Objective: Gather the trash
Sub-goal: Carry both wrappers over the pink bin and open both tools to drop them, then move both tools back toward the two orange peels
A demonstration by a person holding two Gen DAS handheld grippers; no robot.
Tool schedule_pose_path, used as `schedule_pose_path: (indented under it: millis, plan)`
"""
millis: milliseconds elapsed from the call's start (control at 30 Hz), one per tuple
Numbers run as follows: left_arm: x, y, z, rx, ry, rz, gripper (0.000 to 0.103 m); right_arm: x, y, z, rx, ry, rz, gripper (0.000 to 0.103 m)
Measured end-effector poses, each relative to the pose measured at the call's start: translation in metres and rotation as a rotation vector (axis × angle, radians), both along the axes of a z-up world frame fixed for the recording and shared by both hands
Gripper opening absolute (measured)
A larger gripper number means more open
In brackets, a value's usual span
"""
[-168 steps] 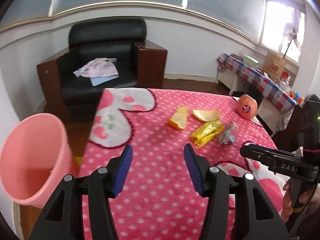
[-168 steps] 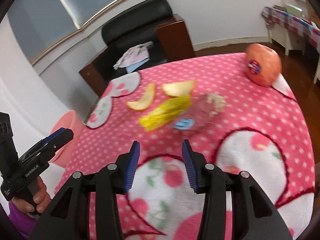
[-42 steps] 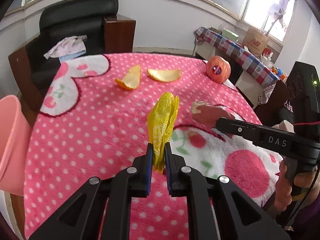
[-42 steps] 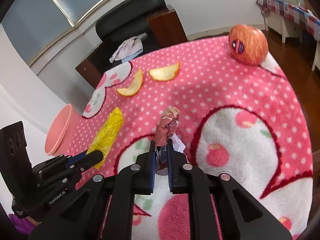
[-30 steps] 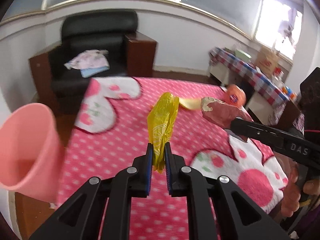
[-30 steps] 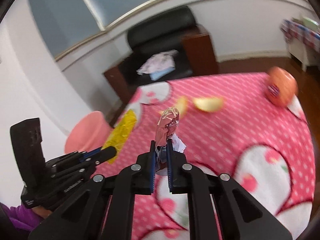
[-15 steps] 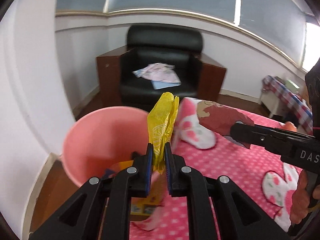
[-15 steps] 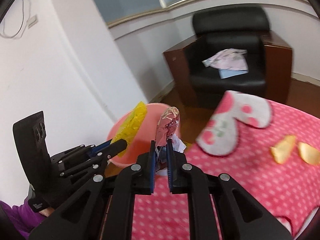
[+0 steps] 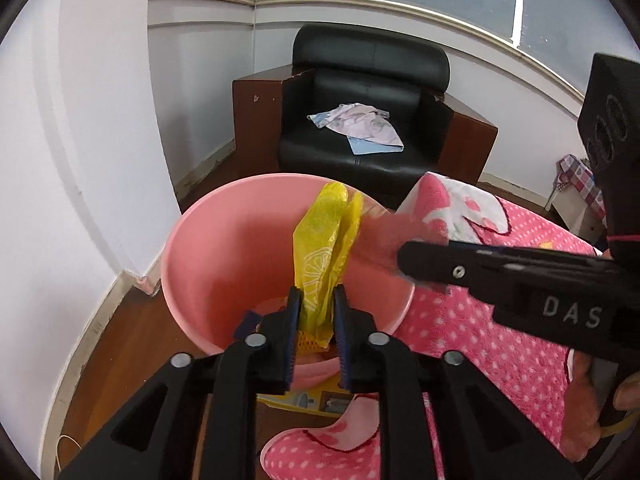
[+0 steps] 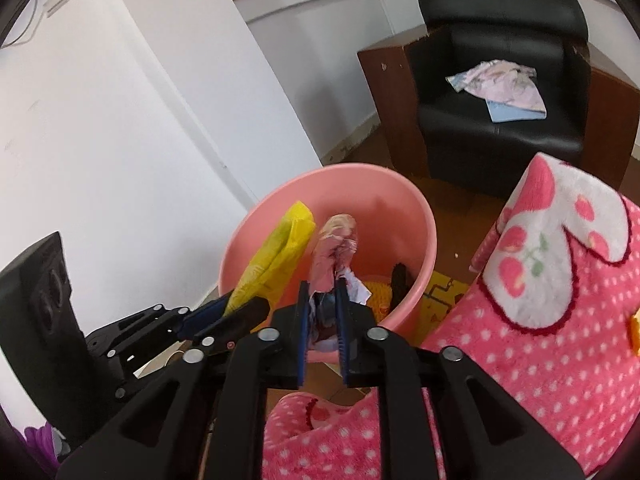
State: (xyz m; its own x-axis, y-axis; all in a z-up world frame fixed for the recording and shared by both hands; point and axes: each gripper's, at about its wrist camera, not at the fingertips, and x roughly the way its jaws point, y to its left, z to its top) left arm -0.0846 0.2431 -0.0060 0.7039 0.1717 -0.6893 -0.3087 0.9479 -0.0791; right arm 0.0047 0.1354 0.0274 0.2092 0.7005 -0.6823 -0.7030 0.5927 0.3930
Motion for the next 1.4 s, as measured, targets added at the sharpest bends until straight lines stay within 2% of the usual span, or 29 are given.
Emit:
schedule_pose_path:
  millis: [67, 167, 400, 600, 1100, 1400]
  plan:
    - [0.0, -0.002, 0.001, -0.006, -0.003, 0.002, 0.032, 0.002, 0.0, -0.002, 0.007, 0.015, -0.009, 0.029]
    - [-0.001, -0.004, 0.003, 0.0, -0.015, -0.002, 0.034, 0.003, -0.008, -0.002, 0.032, 0.021, -0.018, 0.033]
    - [-0.001, -0.018, 0.013, 0.001, -0.055, -0.029, 0.036, 0.004, -0.039, 0.005, 0.061, 0.013, -0.072, 0.033]
    - [0.006, -0.044, 0.021, 0.003, -0.078, -0.081, 0.039, -0.002, -0.083, 0.006, 0.07, -0.003, -0.149, 0.033]
    - [0.038, -0.13, 0.022, 0.031, -0.057, -0.247, 0.039, 0.004, -0.19, -0.009, 0.095, 0.017, -0.328, 0.033]
    - [0.067, -0.181, 0.014, 0.026, -0.031, -0.348, 0.042, 0.008, -0.267, -0.026, 0.072, 0.021, -0.488, 0.033]
